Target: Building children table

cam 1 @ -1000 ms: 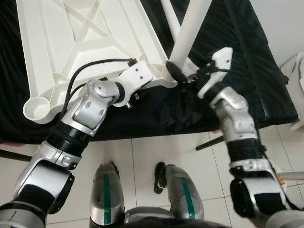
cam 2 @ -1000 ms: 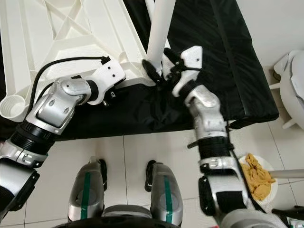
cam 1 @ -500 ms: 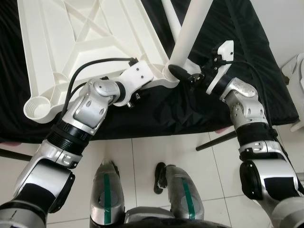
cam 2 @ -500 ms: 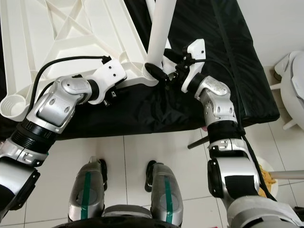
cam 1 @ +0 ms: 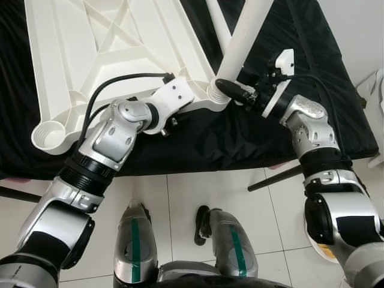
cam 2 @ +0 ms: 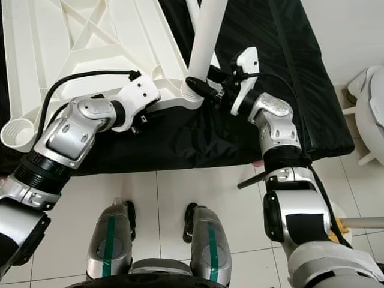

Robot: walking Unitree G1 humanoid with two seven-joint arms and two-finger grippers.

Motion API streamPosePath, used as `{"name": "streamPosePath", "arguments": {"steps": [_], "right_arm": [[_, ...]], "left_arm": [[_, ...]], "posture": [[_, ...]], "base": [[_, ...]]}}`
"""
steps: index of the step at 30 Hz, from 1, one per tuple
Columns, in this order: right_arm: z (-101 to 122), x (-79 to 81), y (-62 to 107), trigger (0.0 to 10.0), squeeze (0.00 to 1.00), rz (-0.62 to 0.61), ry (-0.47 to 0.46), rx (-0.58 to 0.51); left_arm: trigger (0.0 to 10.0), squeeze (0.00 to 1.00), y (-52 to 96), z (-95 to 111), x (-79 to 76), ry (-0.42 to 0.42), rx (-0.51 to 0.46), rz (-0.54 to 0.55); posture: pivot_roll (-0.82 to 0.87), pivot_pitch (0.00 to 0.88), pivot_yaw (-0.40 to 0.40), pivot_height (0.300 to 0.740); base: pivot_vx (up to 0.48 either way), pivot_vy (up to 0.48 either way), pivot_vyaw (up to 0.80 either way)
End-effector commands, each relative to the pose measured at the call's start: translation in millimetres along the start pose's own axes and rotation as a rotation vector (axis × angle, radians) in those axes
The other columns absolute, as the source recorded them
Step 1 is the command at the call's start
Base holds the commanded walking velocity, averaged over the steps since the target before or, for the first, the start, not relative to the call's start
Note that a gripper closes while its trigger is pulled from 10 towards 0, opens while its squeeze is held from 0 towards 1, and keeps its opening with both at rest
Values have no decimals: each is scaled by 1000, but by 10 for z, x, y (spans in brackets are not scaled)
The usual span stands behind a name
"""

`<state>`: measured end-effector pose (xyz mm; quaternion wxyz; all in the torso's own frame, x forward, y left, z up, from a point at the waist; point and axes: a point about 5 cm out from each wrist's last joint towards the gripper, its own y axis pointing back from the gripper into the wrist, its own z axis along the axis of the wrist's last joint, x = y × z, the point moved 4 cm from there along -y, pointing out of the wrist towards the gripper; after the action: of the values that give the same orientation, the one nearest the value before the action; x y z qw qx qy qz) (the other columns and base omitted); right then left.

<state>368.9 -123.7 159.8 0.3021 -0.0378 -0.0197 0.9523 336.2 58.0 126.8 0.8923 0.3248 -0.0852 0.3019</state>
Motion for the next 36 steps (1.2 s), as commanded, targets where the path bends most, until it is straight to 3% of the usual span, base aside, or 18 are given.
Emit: {"name": "streamPosePath", "arguments": {"steps": [1,8,25,36], "right_arm": [[-36,-45,55,10000,0,-21,-5,15],[-43,-50,23,10000,0,-62,-25,-10],[1,107,-88,10000,0,-166,-66,-129],[56,182,-133,10000,0,-330,-86,-195]], "left_arm": [[10000,0,1,32,7,-14,-8,1],[10000,0,-5,21,-37,-16,-10,-14],[10000,0,-6,29,-59,-15,-15,-18],[10000,0,-8,30,-75,-22,-17,-23]], "posture": [[38,70,-61,740],[38,72,-64,740],[41,72,-70,740],[38,65,-72,740]], "base": [[0,0,0],[0,0,0],[0,0,0],[0,0,0]]}}
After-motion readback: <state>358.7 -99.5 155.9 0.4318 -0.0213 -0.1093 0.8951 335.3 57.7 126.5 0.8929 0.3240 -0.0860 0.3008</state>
